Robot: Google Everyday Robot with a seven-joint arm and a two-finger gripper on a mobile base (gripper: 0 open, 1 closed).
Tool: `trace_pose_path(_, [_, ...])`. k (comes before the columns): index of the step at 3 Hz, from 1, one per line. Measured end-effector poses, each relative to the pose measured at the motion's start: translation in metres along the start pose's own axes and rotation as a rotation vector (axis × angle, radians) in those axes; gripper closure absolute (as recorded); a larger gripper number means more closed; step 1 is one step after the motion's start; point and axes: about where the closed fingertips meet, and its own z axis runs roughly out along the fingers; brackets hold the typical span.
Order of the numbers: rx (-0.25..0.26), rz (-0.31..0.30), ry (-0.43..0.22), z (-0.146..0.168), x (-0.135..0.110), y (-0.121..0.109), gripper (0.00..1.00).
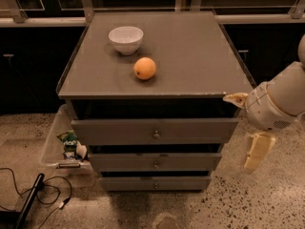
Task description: Open top drawer
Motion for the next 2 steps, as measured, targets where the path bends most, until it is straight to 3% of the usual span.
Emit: trace_pose_path(2, [-0.051, 0.004, -0.042, 0.048, 0.014, 0.007, 0.00])
